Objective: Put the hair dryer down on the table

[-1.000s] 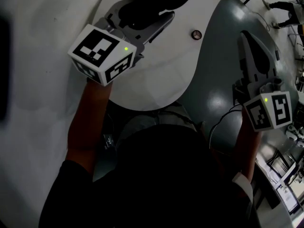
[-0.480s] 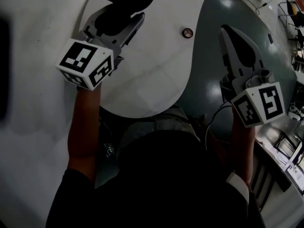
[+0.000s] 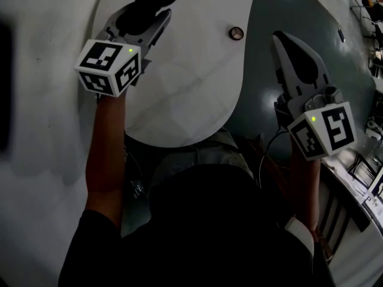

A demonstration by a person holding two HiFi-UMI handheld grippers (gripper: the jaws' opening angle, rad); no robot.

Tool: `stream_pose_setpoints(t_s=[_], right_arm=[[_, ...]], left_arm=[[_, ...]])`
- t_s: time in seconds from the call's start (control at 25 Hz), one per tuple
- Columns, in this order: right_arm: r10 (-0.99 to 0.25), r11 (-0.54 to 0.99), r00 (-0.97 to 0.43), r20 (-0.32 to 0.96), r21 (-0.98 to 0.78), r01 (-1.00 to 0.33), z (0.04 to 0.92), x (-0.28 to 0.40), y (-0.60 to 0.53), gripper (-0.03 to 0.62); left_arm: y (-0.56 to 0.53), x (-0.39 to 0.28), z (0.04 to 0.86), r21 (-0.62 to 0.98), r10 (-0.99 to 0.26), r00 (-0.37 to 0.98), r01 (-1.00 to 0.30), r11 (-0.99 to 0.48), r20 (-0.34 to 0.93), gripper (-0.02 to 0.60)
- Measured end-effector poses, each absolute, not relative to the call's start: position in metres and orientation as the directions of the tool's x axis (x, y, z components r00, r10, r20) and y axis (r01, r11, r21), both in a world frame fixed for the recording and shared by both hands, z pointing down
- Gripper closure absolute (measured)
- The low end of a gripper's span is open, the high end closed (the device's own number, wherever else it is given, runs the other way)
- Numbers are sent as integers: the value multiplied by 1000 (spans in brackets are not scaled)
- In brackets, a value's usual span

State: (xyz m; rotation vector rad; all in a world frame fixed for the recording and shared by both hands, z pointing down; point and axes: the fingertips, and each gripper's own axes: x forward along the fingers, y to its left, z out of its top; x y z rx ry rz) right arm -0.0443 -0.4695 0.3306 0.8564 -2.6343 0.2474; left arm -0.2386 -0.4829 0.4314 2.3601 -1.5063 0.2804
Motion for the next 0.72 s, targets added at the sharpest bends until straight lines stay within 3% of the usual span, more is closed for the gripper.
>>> stream_pose_setpoints(t_s=[0.72], right_arm=[[-523,779,-725,448,-93,-620,368,-38,-478,585]], left_arm=[[-505,-236,528,139,-746,425,-898,-417,512,370]])
